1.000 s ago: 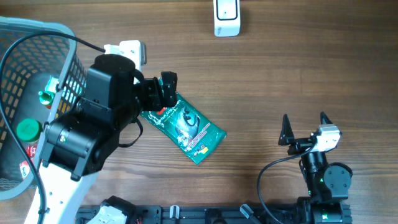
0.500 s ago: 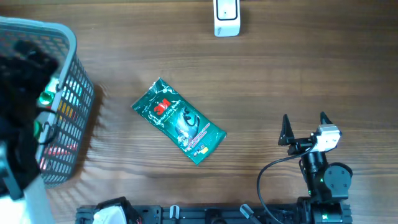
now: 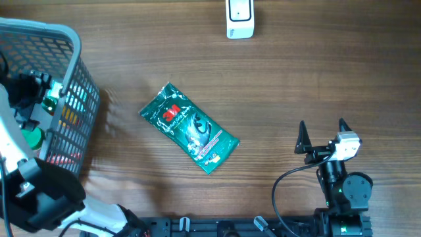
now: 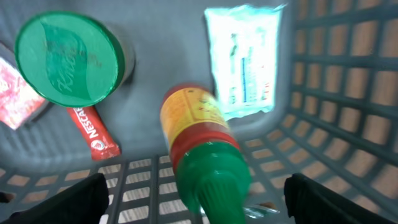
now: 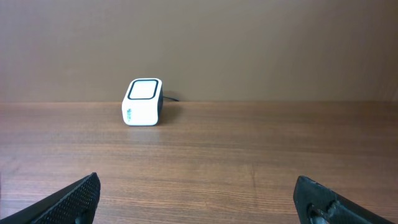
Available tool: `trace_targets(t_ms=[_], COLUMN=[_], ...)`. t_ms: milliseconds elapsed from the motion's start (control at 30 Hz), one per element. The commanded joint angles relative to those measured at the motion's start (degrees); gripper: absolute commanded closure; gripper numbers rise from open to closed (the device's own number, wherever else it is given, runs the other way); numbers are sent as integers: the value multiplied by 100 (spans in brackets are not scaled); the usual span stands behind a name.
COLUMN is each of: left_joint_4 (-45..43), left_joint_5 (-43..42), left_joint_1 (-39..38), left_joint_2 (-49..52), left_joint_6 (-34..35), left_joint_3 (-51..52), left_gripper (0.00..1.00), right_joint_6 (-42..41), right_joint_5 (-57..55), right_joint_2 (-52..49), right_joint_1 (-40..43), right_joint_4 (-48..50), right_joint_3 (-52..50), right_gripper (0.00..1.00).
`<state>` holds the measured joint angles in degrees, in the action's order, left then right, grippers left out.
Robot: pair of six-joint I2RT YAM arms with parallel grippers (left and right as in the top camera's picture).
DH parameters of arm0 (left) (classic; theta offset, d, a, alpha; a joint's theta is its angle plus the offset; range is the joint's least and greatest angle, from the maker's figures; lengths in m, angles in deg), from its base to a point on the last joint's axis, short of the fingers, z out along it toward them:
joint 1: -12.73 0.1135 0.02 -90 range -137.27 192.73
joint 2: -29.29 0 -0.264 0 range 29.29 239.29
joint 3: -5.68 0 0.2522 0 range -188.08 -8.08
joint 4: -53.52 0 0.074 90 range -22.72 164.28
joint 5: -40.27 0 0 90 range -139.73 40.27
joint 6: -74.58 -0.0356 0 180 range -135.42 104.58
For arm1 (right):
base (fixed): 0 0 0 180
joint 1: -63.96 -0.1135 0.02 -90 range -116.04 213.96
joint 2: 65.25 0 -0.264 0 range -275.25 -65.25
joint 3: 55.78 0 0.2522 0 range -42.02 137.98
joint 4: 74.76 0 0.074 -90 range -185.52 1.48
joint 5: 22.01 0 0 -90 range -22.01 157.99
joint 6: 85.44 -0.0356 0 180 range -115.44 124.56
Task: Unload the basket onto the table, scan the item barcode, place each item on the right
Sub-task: 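Reach the left gripper into the basket and grasp the red-yellow bottle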
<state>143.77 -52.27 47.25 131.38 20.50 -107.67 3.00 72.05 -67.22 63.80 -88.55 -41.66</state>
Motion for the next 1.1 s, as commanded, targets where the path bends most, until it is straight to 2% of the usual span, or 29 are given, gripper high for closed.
trace_targets(t_ms=[0,100,233,267,367,433,467,633,800,1067], left_joint_4=[96,-9,-595,-737,-774,-769,-774,-485,-197,-1008], left_joint_5=[-59,-52,2,2,0,-7,-68,-540,-1147,-2076], left_joint_1=[22,20,11,-2,-4,-4,-4,0,0,-17], left_joint_2=[343,402,402,402,396,387,356,85,-691,-2686], left_joint_6=[33,35,35,35,35,35,35,33,37,59], left_joint_3=[39,229,815,960,1005,994,990,461,-398,-474], left_gripper=[9,10,10,15,51,67,70,77,78,75], right_joint_6=[70,70,72,72,72,70,70,70,74,72], right_joint_5=[50,50,50,48,50,50,50,50,50,48], right_joint_2=[31,31,31,31,31,31,31,31,31,31], right_joint_1=[15,15,15,15,15,15,15,13,15,15], right_joint_4=[17,17,17,17,17,17,17,17,17,17], right_joint_3=[-7,-7,-7,-7,-7,-7,-7,-7,-7,-7], right_gripper=[0,0,0,0,1,0,0,0,0,0])
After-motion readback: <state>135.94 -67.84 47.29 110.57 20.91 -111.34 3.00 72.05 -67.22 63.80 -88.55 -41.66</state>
